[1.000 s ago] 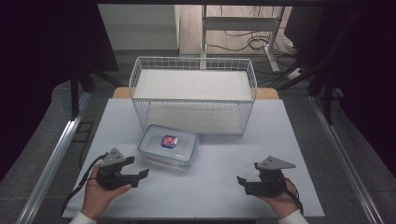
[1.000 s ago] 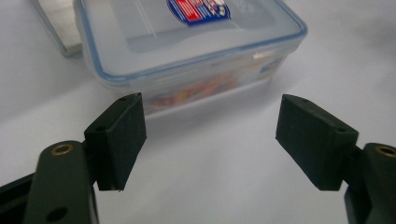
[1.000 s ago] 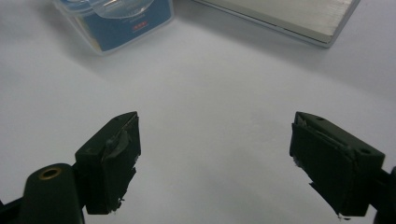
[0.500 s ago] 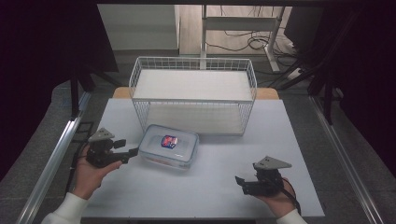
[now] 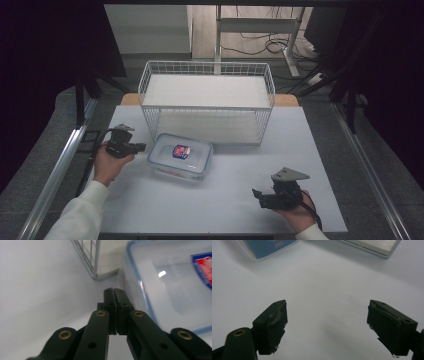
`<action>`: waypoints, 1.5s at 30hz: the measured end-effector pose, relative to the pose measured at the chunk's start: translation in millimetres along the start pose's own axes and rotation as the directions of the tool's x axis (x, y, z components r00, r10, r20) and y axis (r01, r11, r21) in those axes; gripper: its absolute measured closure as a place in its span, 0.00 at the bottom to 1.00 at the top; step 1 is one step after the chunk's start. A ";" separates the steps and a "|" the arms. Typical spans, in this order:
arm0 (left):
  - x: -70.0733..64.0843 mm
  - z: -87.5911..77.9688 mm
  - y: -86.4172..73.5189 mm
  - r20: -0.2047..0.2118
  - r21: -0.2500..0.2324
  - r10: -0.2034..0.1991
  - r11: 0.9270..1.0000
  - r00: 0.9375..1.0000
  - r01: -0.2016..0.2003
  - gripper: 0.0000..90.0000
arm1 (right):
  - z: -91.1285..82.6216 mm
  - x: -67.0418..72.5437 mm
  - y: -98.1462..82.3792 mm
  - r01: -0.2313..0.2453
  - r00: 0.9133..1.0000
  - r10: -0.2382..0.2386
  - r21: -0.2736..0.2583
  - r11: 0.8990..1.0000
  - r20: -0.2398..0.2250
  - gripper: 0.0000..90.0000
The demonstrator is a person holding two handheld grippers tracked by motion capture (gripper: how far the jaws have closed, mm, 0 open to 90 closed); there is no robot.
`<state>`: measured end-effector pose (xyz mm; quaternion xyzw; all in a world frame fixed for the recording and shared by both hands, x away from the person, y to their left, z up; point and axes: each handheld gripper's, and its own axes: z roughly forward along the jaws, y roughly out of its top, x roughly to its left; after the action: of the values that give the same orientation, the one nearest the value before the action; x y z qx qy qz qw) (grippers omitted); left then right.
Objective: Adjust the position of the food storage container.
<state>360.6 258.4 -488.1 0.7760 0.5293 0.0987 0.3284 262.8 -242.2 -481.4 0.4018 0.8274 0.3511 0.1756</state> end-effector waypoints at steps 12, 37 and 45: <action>-3.9 24.2 3.1 0.040 0.093 0.030 0.995 0.999 -0.034 1.00 | 0.1 1.5 0.1 0.018 1.000 -0.018 -0.001 1.000 0.007 0.19; -52.4 26.7 -14.9 0.175 0.055 0.089 0.994 0.981 -0.100 1.00 | 0.8 1.8 -0.2 0.047 0.999 -0.048 0.014 0.999 0.022 0.19; -59.7 28.6 -16.6 0.203 0.049 0.078 0.995 0.976 -0.089 1.00 | 1.2 2.5 0.1 0.051 0.998 -0.051 0.019 0.999 0.021 0.20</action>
<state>337.3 197.6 -508.5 0.8128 0.4629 0.0181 0.3532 262.0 -239.7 -482.2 0.3858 0.8386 0.3345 0.1897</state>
